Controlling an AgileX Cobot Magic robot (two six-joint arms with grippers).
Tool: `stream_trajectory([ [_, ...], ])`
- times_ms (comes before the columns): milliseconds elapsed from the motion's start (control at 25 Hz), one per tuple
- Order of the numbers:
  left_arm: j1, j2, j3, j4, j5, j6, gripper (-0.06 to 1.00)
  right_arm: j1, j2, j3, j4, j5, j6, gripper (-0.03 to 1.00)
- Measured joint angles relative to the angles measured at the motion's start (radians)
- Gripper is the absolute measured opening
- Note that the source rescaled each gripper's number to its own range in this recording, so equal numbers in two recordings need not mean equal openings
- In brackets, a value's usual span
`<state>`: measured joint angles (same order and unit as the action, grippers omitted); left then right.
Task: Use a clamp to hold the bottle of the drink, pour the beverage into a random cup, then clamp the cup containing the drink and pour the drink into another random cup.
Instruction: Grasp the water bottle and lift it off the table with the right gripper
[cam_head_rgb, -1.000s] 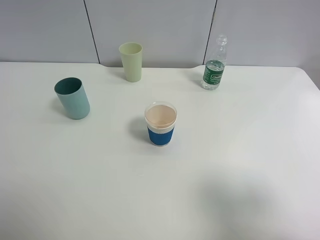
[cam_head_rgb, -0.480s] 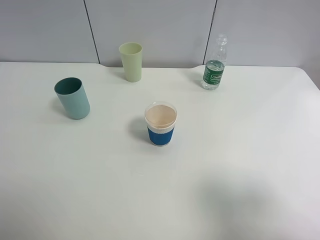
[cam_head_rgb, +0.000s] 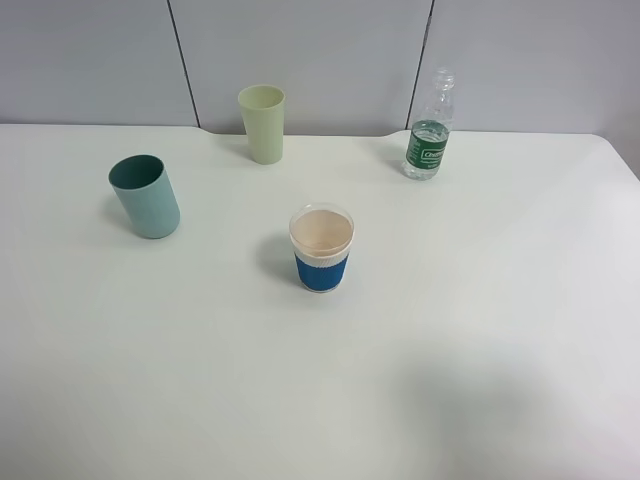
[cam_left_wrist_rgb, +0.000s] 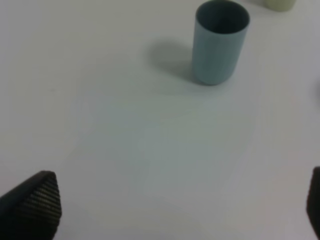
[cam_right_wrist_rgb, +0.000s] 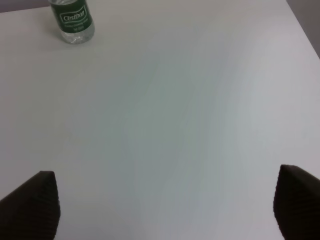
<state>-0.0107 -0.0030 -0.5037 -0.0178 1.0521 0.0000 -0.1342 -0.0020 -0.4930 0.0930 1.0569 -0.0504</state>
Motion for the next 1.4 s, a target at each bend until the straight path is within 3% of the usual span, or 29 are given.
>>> stream_trajectory([
  [1400,0.000,0.000,0.000,0.000,0.000,0.000,1.00,0.000,0.050,-0.011,0.000,-0.017,0.000,0.75],
])
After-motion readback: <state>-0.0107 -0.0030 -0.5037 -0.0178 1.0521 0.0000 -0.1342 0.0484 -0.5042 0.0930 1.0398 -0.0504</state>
